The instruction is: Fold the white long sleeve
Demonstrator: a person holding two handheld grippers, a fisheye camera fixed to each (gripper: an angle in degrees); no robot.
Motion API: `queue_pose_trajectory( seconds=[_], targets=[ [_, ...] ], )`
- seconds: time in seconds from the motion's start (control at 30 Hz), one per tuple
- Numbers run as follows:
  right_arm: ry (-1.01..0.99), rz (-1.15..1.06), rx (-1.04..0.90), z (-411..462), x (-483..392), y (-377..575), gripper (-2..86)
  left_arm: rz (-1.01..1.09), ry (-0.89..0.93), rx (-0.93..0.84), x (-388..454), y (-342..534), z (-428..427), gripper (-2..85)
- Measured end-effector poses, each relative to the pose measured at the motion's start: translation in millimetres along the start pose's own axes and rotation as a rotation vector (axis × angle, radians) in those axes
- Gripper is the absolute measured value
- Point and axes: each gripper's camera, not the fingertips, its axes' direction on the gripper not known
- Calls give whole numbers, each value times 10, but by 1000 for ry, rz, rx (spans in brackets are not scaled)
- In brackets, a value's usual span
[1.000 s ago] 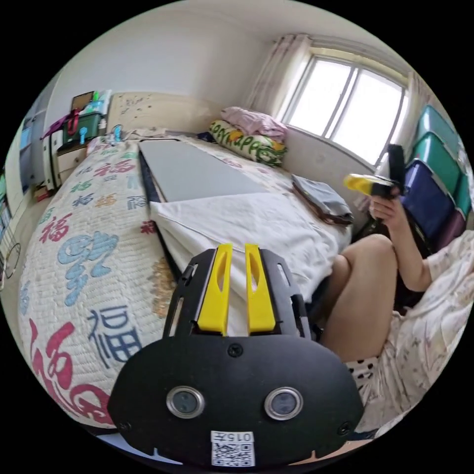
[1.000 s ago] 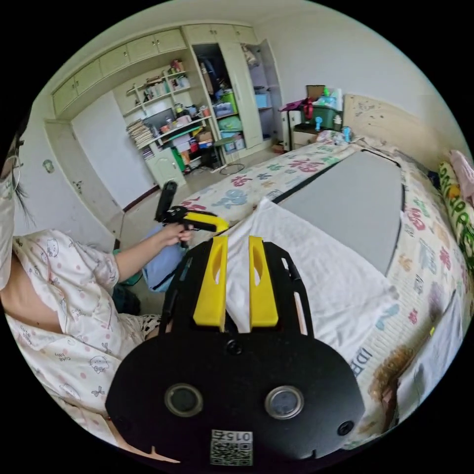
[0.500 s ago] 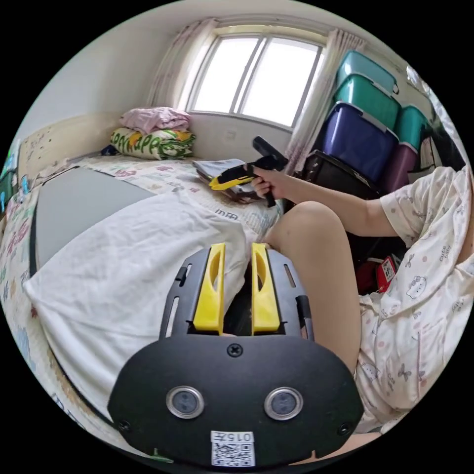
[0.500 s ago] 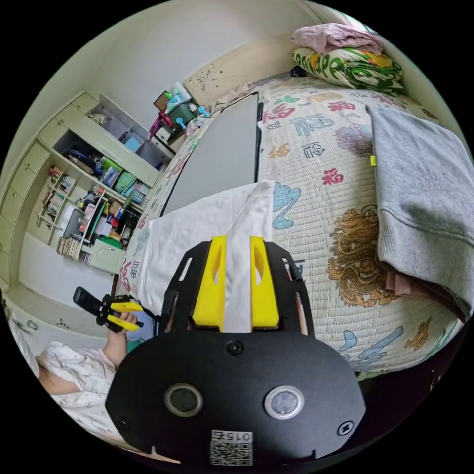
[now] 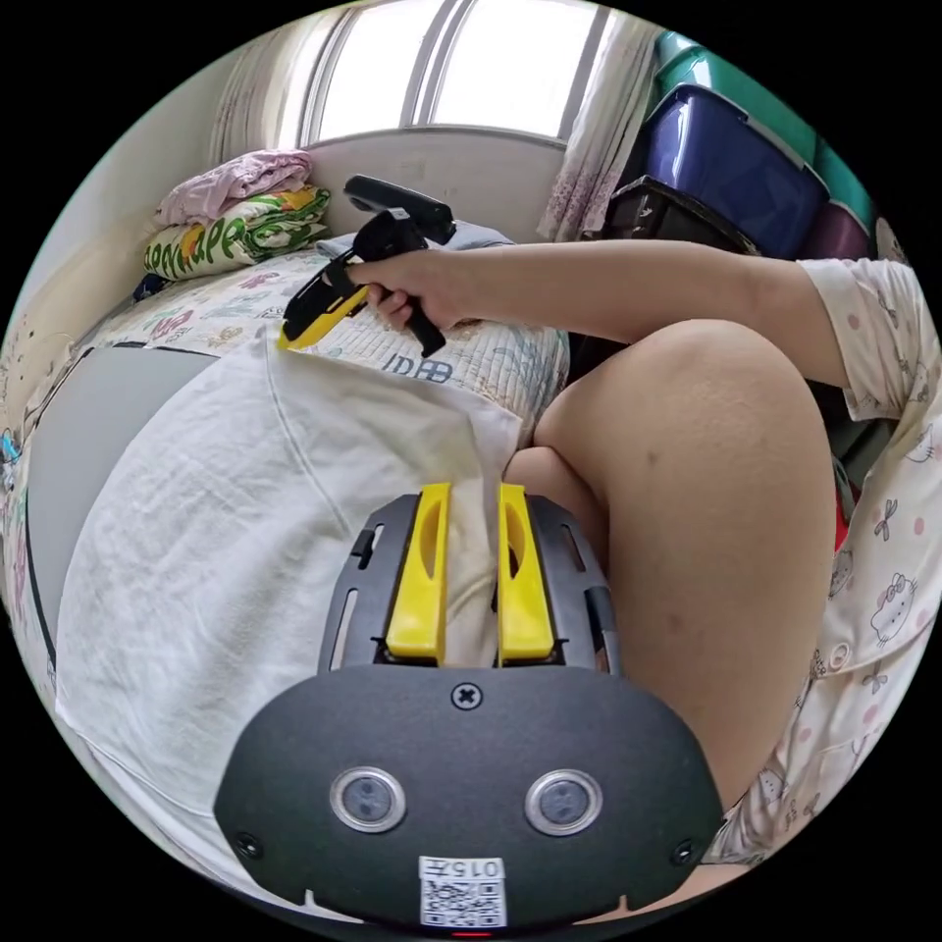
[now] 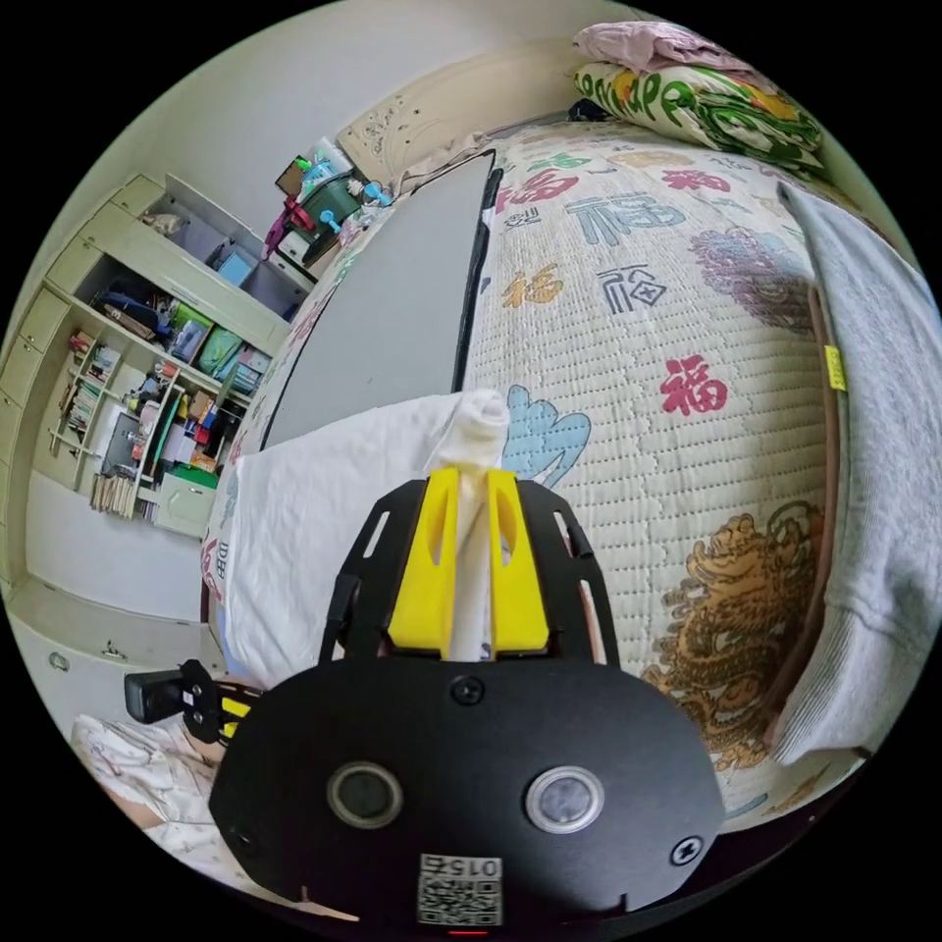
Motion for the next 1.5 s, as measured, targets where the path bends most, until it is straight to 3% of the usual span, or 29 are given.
queue_pose_trajectory(
  seconds=[0.2,0.3,0.43,0.63,0.77,0.87,1.07,1.23,1.5],
  targets=[
    [75,-19,-16,17,-142,-160,23,77,-29,-82,34,72,148,8],
    [32,-16,8,-233,-120,-37,39,44,69,-86,-124,36,54,21],
    [-39,-135,21,-903,-115,537,64,31,151,33,-513,-168,-414,31],
    [-89,-286,-235,-1348,-88,1546,89,-59,-10,108,-1564,-1301,-664,75],
    [-132,-272,-351,-1192,25,1941,98,-142,-78,4,-2211,-2232,-48,87],
    [-168,-245,-352,-1054,93,2054,98,-199,-23,-93,-2449,-2763,575,90],
    [-159,-271,-372,-973,111,2230,59,-243,-23,-239,-2382,-3412,1520,93],
    [-118,-313,-447,-677,128,2453,35,-209,-108,-304,-2113,-3629,1807,72],
    [-157,-237,-237,-816,563,2761,2,-170,-191,-248,-1586,-4063,1740,17]
  ],
)
